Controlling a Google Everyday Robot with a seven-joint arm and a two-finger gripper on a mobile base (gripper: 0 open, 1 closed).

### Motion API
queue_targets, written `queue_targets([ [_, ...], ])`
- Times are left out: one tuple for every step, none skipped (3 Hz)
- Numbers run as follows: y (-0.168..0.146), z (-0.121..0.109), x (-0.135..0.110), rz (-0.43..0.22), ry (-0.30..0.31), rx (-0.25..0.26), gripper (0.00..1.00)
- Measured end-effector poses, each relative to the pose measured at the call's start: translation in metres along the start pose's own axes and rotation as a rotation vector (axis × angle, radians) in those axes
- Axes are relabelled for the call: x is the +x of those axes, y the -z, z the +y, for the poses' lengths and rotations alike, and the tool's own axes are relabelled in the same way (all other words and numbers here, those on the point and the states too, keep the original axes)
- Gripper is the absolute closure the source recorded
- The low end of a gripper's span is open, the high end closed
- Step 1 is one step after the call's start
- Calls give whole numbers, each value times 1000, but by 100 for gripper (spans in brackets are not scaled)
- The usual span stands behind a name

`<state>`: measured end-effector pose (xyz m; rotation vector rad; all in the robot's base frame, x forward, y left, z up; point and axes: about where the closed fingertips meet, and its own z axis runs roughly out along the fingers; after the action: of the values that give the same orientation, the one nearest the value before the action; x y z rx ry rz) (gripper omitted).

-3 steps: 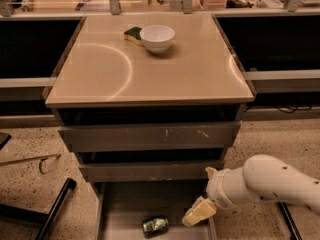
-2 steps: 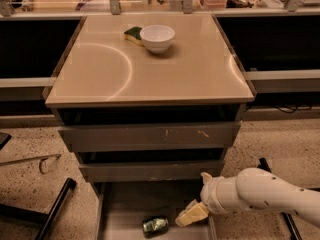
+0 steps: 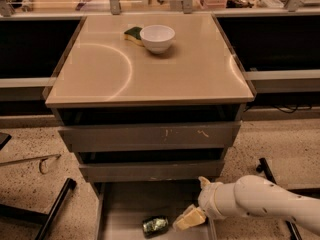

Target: Pick green can from bottom drawer and place on counter

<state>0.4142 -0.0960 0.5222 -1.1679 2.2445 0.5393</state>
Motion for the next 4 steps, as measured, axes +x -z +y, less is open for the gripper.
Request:
queue_targets([
  [-36, 23, 13, 3, 21, -35, 0],
  [-68, 34, 15, -12, 72, -82, 0],
  [-68, 34, 15, -12, 73, -82, 0],
  [-93, 41, 25, -40, 68, -97, 0],
])
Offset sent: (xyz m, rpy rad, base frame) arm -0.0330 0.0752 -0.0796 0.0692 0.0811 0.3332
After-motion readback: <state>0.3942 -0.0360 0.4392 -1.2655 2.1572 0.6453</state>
